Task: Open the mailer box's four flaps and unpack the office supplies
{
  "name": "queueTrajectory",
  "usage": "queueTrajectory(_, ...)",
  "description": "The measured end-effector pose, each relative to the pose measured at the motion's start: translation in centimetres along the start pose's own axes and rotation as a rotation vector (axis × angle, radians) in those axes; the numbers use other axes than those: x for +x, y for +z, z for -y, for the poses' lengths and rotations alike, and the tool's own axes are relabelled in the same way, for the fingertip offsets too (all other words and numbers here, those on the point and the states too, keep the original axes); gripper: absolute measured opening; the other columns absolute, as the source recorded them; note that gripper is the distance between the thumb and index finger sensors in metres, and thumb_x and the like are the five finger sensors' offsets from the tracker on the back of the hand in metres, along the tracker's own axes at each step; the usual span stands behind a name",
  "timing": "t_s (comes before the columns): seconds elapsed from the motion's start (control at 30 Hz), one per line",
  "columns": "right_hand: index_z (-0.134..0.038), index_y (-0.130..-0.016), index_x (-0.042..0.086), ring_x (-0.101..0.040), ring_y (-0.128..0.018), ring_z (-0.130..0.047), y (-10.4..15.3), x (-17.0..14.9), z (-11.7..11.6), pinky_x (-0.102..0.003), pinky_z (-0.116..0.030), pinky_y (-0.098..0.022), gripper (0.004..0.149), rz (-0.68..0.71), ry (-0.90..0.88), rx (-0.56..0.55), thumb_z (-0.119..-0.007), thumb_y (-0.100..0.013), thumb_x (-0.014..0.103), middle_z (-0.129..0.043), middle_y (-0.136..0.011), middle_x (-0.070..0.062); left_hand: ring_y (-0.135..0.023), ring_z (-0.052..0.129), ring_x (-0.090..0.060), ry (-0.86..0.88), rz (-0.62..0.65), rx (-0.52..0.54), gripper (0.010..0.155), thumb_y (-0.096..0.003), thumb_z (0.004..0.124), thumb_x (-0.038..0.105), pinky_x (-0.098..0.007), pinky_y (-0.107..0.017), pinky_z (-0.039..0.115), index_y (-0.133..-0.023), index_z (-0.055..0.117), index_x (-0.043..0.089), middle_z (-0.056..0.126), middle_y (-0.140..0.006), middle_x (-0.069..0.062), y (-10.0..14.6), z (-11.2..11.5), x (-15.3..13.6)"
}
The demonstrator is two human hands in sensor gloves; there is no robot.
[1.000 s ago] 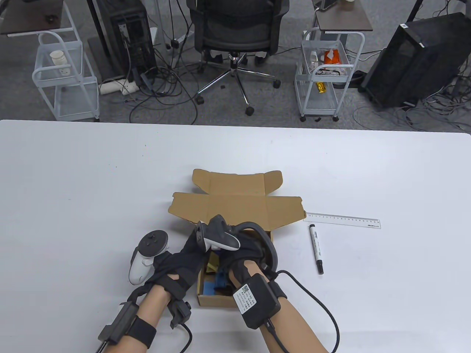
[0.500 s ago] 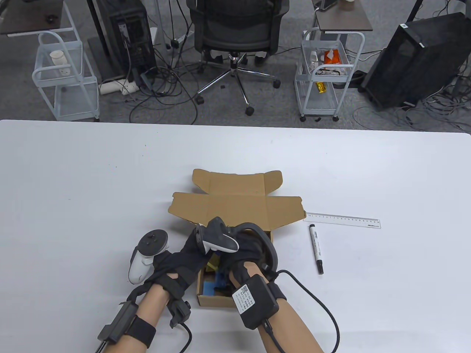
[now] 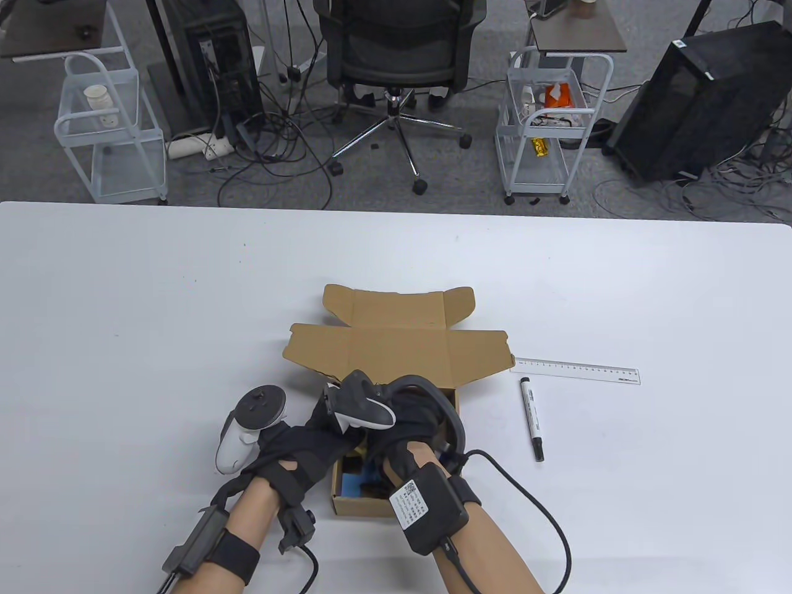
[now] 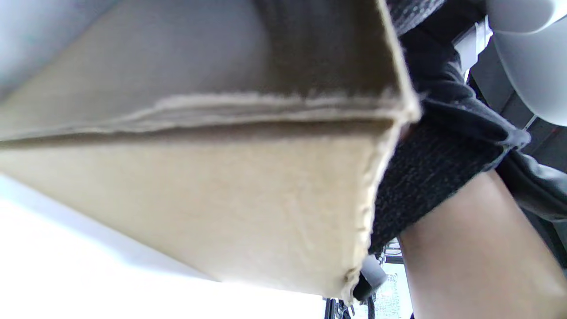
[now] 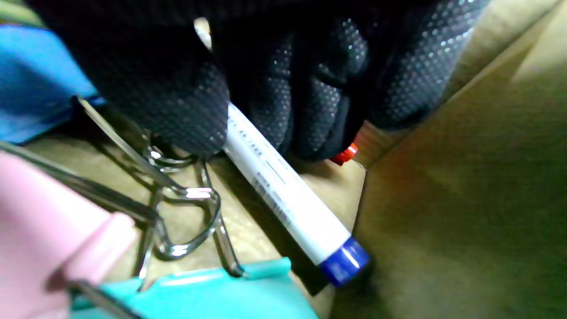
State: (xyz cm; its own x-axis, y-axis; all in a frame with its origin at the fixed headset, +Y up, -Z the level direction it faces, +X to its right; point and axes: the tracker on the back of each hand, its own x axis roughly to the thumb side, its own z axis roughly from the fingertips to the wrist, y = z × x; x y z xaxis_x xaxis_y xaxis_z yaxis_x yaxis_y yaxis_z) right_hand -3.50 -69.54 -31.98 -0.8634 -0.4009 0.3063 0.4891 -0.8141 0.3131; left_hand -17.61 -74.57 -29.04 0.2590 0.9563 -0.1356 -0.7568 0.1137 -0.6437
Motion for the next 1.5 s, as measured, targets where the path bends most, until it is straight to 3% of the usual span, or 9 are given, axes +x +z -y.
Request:
queueTrajectory(0.43,-0.078,-0.092,0.013,-0.028,-0.072,-0.105,1.9,-2.2,1.5,-0.049,-0.088,-0.06,0.053,0.012,-0.127,-0.052,-0.095,-0.05,0.04,-0.102,-0.081,-0.001,-0.109,0.004,-0.056,0.007,-0.004,0.023,0.094,-0.0642,0.066,0.046,-0.064,-0.078,0.032,-0.108,-0.008,0.008,-0.006,-0.118,-0.03,0.1,0.2,0.0)
queueTrajectory(0.73,-0.078,-0.093,0.012,-0.029,-0.071,-0.105,5.5,-5.1,5.1,-0.05,-0.087,-0.06,0.053,0.012,-0.255,-0.126,-0.095,-0.05,0.04,-0.103,-0.081,-0.002,-0.108,0.0,-0.055,0.027,0.014,0.011,0.091,-0.0643,0.061,0.048,-0.063,-0.078,0.029,-0.107,-0.009,0.01,-0.009,-0.118,-0.028,0.1,0.3,-0.2)
queueTrajectory(0.87,-0.078,-0.093,0.012,-0.03,-0.071,-0.105,7.3,-7.2,6.7,-0.051,-0.087,-0.06,0.053,-0.013,-0.311,-0.168,-0.095,-0.05,0.04,-0.102,-0.081,-0.003,-0.109,-0.001,-0.054,0.021,0.014,0.011,0.089,-0.0633,0.056,0.05,-0.063,-0.079,0.028,-0.107,-0.01,0.01,-0.009,-0.118,-0.028,0.1,0.4,-0.3)
queueTrajectory(1.1,-0.079,-0.093,0.011,-0.03,-0.07,-0.105,9.4,-12.0,7.6,-0.052,-0.086,-0.059,0.053,-0.076,-0.418,-0.199,-0.095,-0.051,0.039,-0.103,-0.081,-0.004,-0.109,-0.001,-0.053,0.03,0.02,0.008,0.087,-0.0611,0.052,0.052,-0.062,-0.079,0.027,-0.107,-0.01,0.011,-0.01,-0.118,-0.027,0.2,0.5,-0.3)
queueTrajectory(1.5,-0.079,-0.094,0.008,-0.032,-0.069,-0.105,12.1,-21.8,5.8,-0.053,-0.086,-0.059,0.054,-0.216,-0.65,-0.22,-0.094,-0.052,0.038,-0.103,-0.08,-0.006,-0.109,-0.001,-0.053,0.037,0.02,0.01,0.088,-0.0606,0.052,0.052,-0.062,-0.079,0.027,-0.107,-0.01,0.011,-0.01,-0.117,-0.027,0.3,0.5,-0.3)
